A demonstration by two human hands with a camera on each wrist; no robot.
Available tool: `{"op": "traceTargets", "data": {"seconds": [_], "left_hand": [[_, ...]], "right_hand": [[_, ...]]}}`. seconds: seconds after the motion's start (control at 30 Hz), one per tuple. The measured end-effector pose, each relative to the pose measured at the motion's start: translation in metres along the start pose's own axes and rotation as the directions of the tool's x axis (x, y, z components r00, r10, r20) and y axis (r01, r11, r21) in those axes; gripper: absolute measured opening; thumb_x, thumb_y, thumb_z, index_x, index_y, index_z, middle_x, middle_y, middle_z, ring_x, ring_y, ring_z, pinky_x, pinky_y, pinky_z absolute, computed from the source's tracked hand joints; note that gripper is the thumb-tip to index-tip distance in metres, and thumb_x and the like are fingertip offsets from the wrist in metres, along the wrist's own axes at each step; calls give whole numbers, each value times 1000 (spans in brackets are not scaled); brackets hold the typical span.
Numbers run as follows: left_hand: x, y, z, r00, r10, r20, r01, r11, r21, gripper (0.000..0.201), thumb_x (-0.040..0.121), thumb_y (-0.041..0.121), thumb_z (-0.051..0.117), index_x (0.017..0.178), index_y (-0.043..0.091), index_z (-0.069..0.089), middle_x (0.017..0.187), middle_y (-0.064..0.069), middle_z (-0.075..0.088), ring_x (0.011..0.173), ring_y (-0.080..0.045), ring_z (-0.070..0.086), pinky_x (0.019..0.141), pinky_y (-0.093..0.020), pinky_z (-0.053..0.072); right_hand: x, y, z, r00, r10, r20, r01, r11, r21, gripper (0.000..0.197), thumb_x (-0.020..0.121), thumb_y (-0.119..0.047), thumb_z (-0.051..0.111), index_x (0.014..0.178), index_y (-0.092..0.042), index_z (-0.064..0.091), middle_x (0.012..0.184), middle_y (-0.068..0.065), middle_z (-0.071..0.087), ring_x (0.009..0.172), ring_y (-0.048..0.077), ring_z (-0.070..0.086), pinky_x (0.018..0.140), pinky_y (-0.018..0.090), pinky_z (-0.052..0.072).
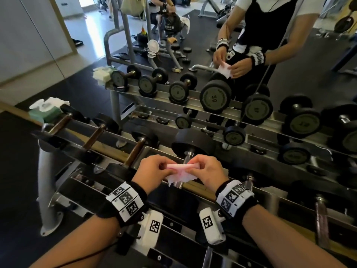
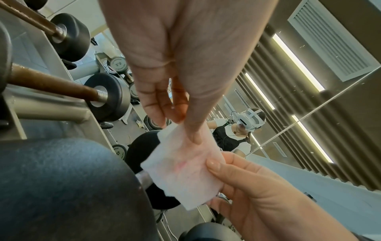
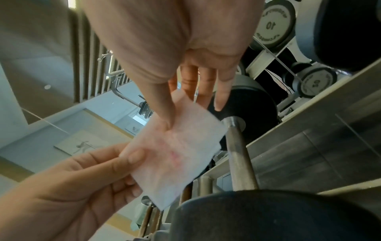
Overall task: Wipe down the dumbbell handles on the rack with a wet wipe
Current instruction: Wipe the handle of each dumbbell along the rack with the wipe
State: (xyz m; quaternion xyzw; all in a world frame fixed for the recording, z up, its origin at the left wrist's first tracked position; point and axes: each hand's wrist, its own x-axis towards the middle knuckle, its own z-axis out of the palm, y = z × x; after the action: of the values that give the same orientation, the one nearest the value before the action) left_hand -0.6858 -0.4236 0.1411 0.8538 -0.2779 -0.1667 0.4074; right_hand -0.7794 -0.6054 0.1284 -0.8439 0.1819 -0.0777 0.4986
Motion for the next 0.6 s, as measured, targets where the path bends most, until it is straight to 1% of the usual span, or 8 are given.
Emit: {"op": "traceTargets", "data": {"seconds": [0.1,0.17,0.23,0.3,0.33,0.4,0.5,0.6], "left_hand": [[3,-5,-2,1000,15,-10,-14,1000,17,9,83,29,79,89,35,77,87,6,65,81,-8,60,74,-20,47],[5,-10,-2,1000,-5,3,5,998,-57,7,82,30,79,86,36,76,89,1,66,84,-14,62,81,-33,52],[6,-15,1,999,-35,23,37,990,-134,5,83,29,79,85,32,76,94,-3,67,90,-20,63,89,-42,53],[7,-20,5,998,-56,28,60,985,-161,3,84,26,78,87,26,76,97,-5,67,94,-22,64,92,-45,52],[7,-23,8,997,-66,27,70,984,-163,3,85,25,77,88,25,75,98,-4,67,94,-21,64,93,-45,52],[6,-32,10,995,-99,21,101,977,-186,8,86,24,76,93,23,75,98,1,70,94,-16,66,93,-40,53],[1,-48,8,985,-171,14,170,963,-211,14,85,26,78,98,27,74,91,11,71,81,3,64,81,-23,49],[-7,-61,5,970,-232,69,240,956,-166,17,85,36,76,102,33,73,97,16,70,92,3,62,83,-18,45]], "right_hand": [[3,0,-4,999,-38,6,38,999,-12,11,78,-15,80,81,-21,71,105,-3,57,98,9,58,89,22,47],[6,2,-5,996,-41,80,30,991,133,7,83,-7,74,84,-12,68,122,0,60,112,12,59,96,27,49],[8,5,-4,982,-13,188,-46,952,302,9,87,-3,67,86,-10,63,120,1,67,108,15,64,87,27,54],[12,9,0,969,12,246,-81,959,270,14,91,-4,62,85,-16,57,99,-2,70,88,16,65,70,22,52],[14,11,2,965,29,262,-82,977,195,16,93,-6,60,85,-19,54,90,-1,64,80,17,60,64,21,47],[18,16,2,956,73,284,-90,995,46,13,96,-11,56,91,-21,51,87,1,55,79,17,54,62,22,42],[29,21,-7,970,73,232,-55,995,-86,20,99,-11,52,116,-17,59,109,4,62,99,19,58,76,24,47],[43,14,-18,985,-50,164,85,974,-210,32,99,-11,52,128,-17,65,117,3,68,107,14,62,88,18,46]]}}
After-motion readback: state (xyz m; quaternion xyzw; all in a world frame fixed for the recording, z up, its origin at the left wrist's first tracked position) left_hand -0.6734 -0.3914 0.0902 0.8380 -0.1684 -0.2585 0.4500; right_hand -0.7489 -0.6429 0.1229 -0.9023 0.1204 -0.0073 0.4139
